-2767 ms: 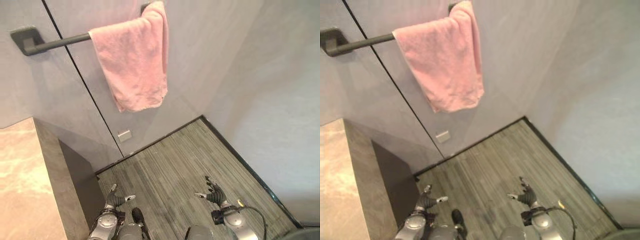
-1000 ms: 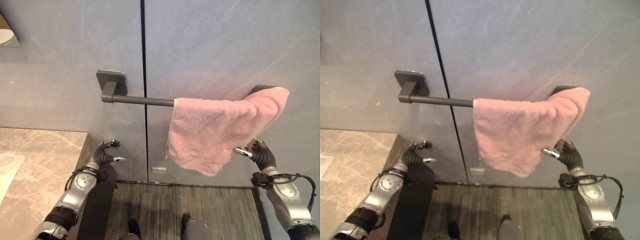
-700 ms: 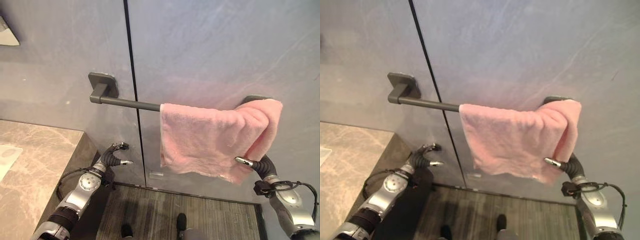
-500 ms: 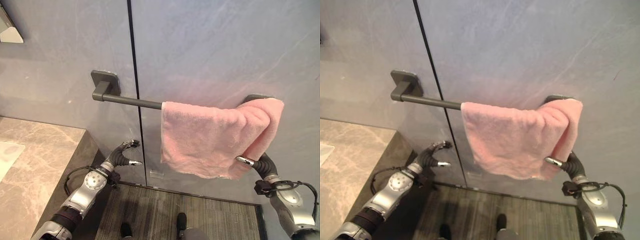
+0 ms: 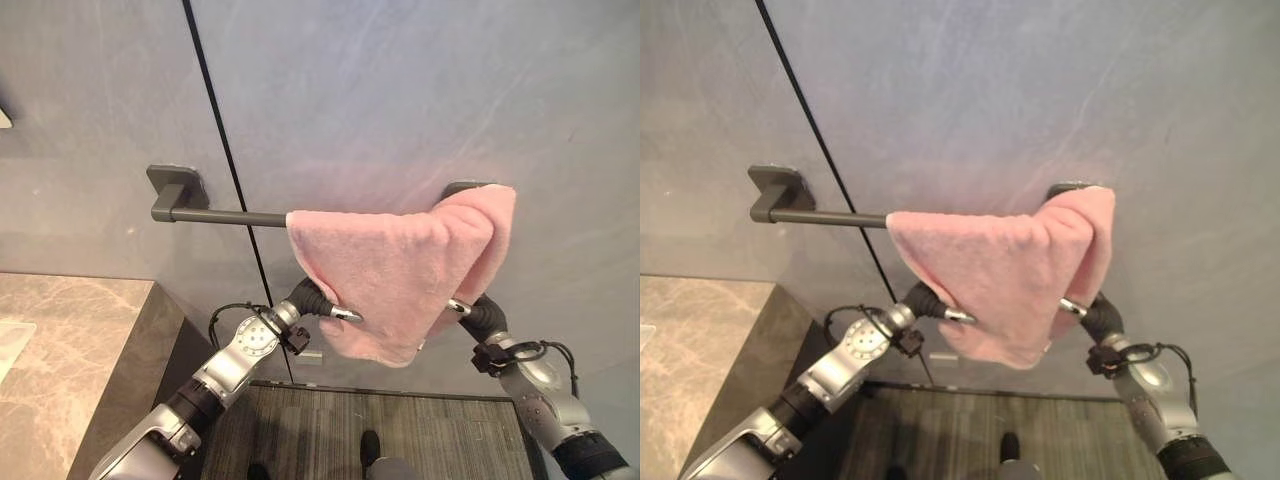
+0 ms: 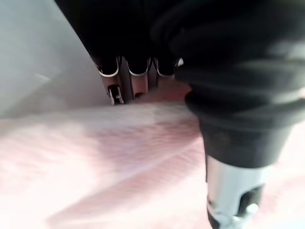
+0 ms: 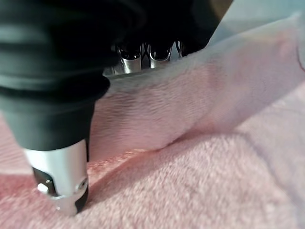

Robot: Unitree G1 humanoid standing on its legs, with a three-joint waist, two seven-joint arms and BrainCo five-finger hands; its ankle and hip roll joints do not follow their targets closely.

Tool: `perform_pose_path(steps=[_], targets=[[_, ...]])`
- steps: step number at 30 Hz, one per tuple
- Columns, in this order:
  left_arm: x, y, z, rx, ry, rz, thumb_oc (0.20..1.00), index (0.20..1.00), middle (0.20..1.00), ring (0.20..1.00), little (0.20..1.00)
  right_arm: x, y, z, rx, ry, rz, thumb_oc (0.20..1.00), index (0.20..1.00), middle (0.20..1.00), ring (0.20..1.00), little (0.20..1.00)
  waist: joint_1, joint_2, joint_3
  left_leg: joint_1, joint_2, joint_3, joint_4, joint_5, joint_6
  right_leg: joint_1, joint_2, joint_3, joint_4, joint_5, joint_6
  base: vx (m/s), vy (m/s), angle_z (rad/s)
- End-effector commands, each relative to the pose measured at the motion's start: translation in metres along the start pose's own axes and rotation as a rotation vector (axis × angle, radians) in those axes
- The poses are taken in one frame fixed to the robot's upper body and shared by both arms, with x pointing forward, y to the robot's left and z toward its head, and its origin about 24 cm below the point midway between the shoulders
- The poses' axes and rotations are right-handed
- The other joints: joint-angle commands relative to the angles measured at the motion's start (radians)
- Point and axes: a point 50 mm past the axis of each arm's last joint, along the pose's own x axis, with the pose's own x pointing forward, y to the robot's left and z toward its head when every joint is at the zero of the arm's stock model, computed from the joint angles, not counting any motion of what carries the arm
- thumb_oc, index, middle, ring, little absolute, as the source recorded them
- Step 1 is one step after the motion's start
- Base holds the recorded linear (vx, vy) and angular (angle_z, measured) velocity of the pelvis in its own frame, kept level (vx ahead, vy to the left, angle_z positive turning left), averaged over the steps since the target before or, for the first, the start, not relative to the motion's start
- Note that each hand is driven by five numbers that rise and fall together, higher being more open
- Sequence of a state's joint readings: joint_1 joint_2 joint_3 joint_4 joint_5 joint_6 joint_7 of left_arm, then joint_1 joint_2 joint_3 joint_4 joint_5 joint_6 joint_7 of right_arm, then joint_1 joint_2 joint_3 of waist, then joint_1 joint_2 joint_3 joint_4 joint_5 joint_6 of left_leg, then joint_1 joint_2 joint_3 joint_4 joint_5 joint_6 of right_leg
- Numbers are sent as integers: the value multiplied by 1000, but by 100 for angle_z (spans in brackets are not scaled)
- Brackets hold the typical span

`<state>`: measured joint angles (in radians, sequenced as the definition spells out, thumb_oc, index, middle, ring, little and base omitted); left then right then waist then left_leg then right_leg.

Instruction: Put brush and paste in cup on sink, flatten towel.

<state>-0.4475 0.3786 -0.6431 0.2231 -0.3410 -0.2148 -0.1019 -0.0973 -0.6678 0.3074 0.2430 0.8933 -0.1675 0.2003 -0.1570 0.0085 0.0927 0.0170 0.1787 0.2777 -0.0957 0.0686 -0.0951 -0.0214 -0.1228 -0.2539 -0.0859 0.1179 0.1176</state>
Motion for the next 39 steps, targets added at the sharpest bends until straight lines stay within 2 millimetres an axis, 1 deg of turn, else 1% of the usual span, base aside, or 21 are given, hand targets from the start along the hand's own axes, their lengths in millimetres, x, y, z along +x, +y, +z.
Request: perform_pose_path(steps=[1,2,3,4,6,7,9,11,13,15,18,22,24,27,29,32,35,36,37,38,39], targets=[[42,12,64,38,-256,30,1000,1000,1000,1000,1000,60,43,113,0,-432,165,1000,1000,1000,1000,1000,55,-31,-13,96,2,44,25,69,-74,102,27,-51,64,-103,19,-1,17,-4],[44,12,63,37,-253,41,1000,1000,1000,1000,1000,62,46,113,6,-436,163,900,900,900,900,900,55,-31,-15,97,2,44,23,68,-74,103,26,-51,62,-102,19,-1,9,-5],[44,12,63,38,-253,42,200,200,200,200,200,62,46,113,6,-436,163,523,523,523,523,523,55,-31,-14,97,2,45,23,68,-74,103,26,-51,62,-102,19,-18,20,-4],[44,12,65,14,-261,36,200,200,200,200,200,64,51,115,39,-463,157,200,200,200,200,200,52,-30,-16,99,1,46,19,65,-74,105,26,-51,59,-100,20,0,0,0],[41,17,63,-10,-256,72,200,200,200,200,200,63,58,114,53,-482,164,200,200,200,200,200,52,-30,-19,103,0,48,19,63,-72,107,25,-51,59,-97,21,-25,37,0],[39,20,63,-12,-260,87,200,200,200,200,200,61,63,118,34,-504,179,200,200,200,200,200,51,-31,-21,105,-1,48,19,60,-70,107,24,-49,60,-97,21,-24,35,-1],[33,24,65,-10,-271,102,200,200,200,200,200,53,69,122,24,-539,204,200,200,200,200,200,51,-34,-27,108,-3,48,17,52,-66,108,23,-48,62,-97,21,-20,34,3],[26,28,67,-13,-283,119,200,200,200,200,200,43,70,124,0,-569,211,200,200,200,200,200,50,-38,-32,112,-5,49,16,47,-62,110,22,-46,62,-95,22,-16,42,2],[17,33,73,-4,-317,136,200,200,200,200,200,28,75,129,-36,-611,243,200,200,200,200,200,48,-42,-38,115,-7,50,14,41,-60,110,20,-42,60,-90,24,-25,49,4],[9,36,77,-5,-336,137,200,200,200,200,200,17,79,131,-69,-630,275,200,200,200,200,200,48,-47,-45,116,-10,52,11,35,-57,109,17,-41,55,-86,28,-23,36,-3],[-3,41,86,-22,-386,160,200,200,200,200,200,8,89,133,-84,-645,336,200,200,200,200,200,54,-53,-55,118,-15,57,8,23,-52,107,11,-36,45,-76,34,-27,36,-6],[-18,47,91,-34,-426,201,200,200,200,200,200,10,105,133,-83,-622,435,200,200,200,200,200,70,-60,-60,120,-21,56,8,8,-43,106,2,-31,44,-68,39,-25,35,-2],[-26,51,93,-29,-437,219,200,200,200,200,200,14,114,130,-84,-600,471,200,200,200,200,200,80,-64,-60,120,-25,53,8,2,-39,108,-1,-30,43,-68,39,-19,36,3],[-39,58,90,1,-423,266,200,200,200,200,200,24,125,125,-99,-574,491,200,200,200,200,200,99,-67,-60,121,-30,46,8,-3,-33,114,-7,-31,41,-67,40,-6,40,3],[-45,64,79,-4,-378,312,200,200,200,200,200,30,131,117,-83,-550,486,200,200,200,200,200,111,-68,-59,121,-34,42,9,-5,-31,118,-10,-34,39,-67,41,4,42,5],[-48,69,72,18,-338,331,200,200,200,200,200,32,134,112,-64,-543,472,200,200,200,200,200,115,-68,-56,119,-37,40,11,-7,-29,119,-13,-36,39,-67,41,-2,25,7],[-52,78,53,66,-225,360,200,200,200,200,200,34,136,100,-79,-512,439,200,200,200,200,200,118,-63,-53,121,-41,38,11,-10,-26,121,-16,-35,41,-68,41,9,44,10],[-54,81,48,88,-192,359,325,325,325,325,325,33,135,97,-101,-510,420,200,200,200,200,200,116,-61,-53,123,-42,39,11,-11,-26,121,-16,-34,42,-69,41,19,47,4],[-55,84,42,115,-153,367,498,498,498,498,498,32,133,90,-96,-491,398,200,200,200,200,200,113,-58,-52,125,-42,40,10,-12,-25,120,-17,-33,45,-70,42,21,46,3],[-56,86,36,123,-122,380,642,642,642,642,642,32,132,85,-102,-482,388,200,200,200,200,200,112,-56,-51,126,-43,41,10,-12,-24,120,-17,-32,48,-71,42,15,42,1],[-56,88,30,133,-91,385,827,827,827,827,827,30,130,81,-124,-476,362,200,200,200,200,200,108,-53,-50,127,-42,41,10,-12,-23,118,-16,-31,53,-73,43,11,38,1]])
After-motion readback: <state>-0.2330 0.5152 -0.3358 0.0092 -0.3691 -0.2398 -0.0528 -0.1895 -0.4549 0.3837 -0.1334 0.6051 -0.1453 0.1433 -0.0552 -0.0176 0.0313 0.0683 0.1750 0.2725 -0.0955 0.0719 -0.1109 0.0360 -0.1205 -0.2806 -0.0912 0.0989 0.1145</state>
